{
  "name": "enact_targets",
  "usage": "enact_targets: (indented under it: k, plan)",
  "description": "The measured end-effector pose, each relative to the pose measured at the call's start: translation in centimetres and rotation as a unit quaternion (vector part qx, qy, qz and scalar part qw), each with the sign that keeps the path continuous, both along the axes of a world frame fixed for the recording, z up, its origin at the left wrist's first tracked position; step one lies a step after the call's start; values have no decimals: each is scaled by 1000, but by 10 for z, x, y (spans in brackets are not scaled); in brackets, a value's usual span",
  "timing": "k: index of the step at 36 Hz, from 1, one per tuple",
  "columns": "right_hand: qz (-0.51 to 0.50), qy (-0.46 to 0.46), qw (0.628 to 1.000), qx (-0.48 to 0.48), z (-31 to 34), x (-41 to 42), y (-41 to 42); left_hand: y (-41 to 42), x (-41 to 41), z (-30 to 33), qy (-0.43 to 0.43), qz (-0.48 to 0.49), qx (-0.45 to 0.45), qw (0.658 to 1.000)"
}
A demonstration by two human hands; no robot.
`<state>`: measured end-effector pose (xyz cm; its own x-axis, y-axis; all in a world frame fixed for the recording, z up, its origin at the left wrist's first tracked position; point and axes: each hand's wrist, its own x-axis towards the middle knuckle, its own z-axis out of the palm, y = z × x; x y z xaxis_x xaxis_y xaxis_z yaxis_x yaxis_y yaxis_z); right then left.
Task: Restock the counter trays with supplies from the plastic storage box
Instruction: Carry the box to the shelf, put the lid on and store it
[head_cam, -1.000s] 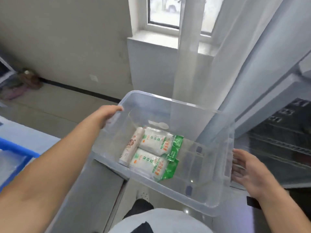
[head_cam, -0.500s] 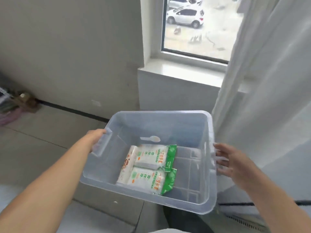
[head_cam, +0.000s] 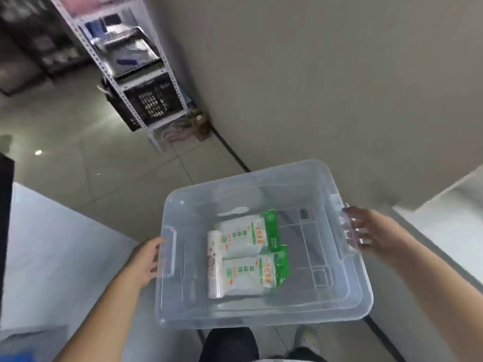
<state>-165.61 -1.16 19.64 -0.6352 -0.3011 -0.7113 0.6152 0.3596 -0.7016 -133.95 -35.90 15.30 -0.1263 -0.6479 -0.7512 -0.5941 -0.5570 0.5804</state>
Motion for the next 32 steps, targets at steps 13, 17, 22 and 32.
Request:
enact_targets:
  k: [13,17,22,32]
  plan:
    - [156,30,987,11,0,-126,-337,-224,-45,-30,31,142,52,988]
    - [160,22,987,26,5,-147,-418,-291,-58,-22,47,172,72,981]
    - [173,22,985,17,13,-167,-511,-379,-72,-15,48,173,71,981]
    - [231,44,970,55,-11,-216,-738,-557,-90,-22,66,232,49,969]
